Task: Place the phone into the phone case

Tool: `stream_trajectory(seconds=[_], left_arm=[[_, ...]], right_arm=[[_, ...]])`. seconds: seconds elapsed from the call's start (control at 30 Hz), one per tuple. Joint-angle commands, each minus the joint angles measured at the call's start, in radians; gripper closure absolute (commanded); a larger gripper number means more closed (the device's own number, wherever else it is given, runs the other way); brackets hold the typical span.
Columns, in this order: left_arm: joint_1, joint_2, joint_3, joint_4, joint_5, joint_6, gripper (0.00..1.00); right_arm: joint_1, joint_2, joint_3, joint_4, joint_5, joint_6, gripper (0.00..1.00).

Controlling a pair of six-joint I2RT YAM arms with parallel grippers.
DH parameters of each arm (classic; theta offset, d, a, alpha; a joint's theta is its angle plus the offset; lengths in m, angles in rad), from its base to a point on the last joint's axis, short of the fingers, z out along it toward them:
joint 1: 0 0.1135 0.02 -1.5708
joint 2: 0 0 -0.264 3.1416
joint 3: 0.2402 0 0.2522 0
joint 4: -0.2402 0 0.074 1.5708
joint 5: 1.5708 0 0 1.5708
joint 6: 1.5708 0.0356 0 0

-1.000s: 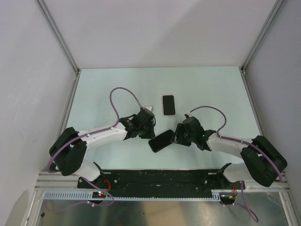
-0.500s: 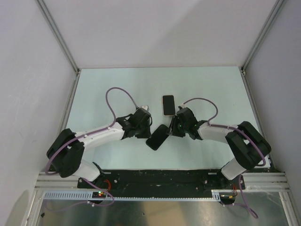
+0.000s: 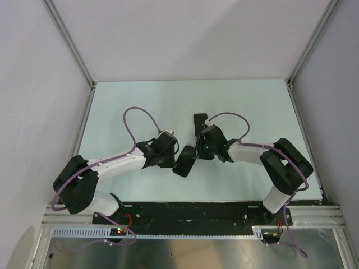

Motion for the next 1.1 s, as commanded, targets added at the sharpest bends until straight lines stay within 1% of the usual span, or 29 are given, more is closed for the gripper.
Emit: stream_trajectory(seconds=[0.0,1.07], left_arm=[[-0.015,-0.006,0.002,0.008,-0.012,-0.022,0.76],[-0.042,0.067,0.002,0.009,-0.049,-0.042,0.77]], right_arm=[[0.021,0.014,0.032,0.008,-0.017,-0.008,0.6],[0.034,0.021,0.022,-0.001,-0.009,-0.008,0.61]])
